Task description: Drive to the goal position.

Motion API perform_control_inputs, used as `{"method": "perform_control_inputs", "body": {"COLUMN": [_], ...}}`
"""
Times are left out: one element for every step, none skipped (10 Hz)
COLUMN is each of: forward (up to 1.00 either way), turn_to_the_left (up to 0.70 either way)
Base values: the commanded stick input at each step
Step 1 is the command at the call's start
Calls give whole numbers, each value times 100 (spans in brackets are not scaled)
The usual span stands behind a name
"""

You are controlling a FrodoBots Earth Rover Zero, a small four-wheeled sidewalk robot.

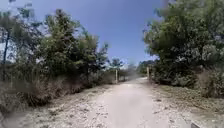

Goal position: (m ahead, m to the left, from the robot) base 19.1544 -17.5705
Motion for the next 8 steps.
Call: {"method": "perform_control_inputs", "body": {"forward": [45,45,45,45,45,45,45,45], "turn_to_the_left": [0,0,0,0,0,0,0,0]}}
